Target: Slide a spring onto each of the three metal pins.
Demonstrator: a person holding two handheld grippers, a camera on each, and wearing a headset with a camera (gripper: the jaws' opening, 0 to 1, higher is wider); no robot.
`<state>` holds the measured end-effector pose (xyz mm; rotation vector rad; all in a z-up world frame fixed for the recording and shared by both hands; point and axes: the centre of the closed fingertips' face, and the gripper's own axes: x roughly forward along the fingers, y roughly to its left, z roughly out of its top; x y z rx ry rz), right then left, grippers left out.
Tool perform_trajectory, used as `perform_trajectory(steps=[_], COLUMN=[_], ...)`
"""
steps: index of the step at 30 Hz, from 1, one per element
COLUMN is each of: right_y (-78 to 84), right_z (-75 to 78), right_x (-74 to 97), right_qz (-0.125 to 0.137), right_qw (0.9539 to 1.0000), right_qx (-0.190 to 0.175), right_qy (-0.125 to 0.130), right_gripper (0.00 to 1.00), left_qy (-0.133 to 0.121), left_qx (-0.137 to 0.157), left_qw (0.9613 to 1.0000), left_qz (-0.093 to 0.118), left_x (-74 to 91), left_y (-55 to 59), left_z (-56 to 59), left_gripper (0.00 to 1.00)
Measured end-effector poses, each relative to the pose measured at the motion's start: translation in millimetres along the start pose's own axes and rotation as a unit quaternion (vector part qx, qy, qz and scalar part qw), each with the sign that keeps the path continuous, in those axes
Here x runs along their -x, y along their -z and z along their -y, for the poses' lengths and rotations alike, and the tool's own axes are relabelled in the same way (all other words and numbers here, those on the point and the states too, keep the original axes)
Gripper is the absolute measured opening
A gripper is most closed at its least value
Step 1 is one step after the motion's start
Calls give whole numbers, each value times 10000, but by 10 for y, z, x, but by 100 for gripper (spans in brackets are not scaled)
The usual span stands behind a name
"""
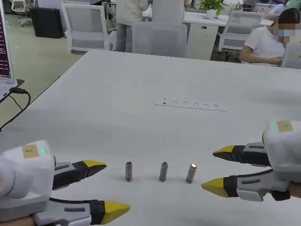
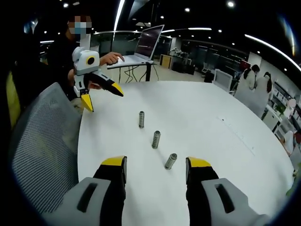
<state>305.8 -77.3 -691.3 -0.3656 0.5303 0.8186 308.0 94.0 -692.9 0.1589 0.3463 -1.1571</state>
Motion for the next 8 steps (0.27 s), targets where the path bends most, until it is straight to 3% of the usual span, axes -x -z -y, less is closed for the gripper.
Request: perform_trajectory(steps=[8], right_y=[243], right_z=[-41], right_x=[75], right_qz=[49], right_qw=[9991], right_qx=[-398], right_qy=[137], right_gripper=[57], left_qy=[-34], left_qx=[76], left_qw=[10000], left_qz=[-33], left_x=[13], left_y=[51], left_z=[9], left_gripper=[58])
